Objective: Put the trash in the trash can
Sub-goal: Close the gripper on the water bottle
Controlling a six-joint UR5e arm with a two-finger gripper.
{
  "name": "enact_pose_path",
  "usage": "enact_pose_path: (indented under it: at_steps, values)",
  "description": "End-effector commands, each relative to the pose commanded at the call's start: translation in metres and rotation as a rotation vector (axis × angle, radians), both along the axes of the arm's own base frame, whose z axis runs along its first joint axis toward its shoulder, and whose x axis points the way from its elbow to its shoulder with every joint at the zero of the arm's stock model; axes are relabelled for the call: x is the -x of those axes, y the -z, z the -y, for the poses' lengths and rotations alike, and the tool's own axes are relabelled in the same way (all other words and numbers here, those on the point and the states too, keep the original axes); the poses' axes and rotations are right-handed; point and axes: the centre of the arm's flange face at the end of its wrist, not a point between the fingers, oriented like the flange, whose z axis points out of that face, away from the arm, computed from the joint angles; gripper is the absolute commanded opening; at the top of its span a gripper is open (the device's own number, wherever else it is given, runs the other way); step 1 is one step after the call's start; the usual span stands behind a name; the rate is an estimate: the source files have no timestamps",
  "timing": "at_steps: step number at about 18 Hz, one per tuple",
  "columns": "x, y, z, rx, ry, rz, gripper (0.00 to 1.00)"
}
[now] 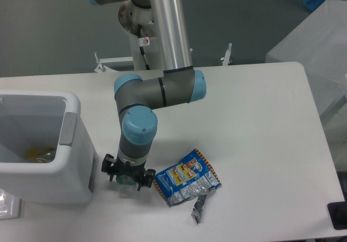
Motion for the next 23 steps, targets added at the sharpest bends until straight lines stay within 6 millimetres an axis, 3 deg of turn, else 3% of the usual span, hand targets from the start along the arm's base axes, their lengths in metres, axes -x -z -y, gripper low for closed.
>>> enact_pose_path:
  at_steps: [8, 23]
  values:
    - [-0.0017, -0.0011, -0.0043, -0.008, 0.005, -0.006, 0.88]
    - [-0.0038, 0.0028, -0.0028, -0.005, 0.006, -0.008, 0.71]
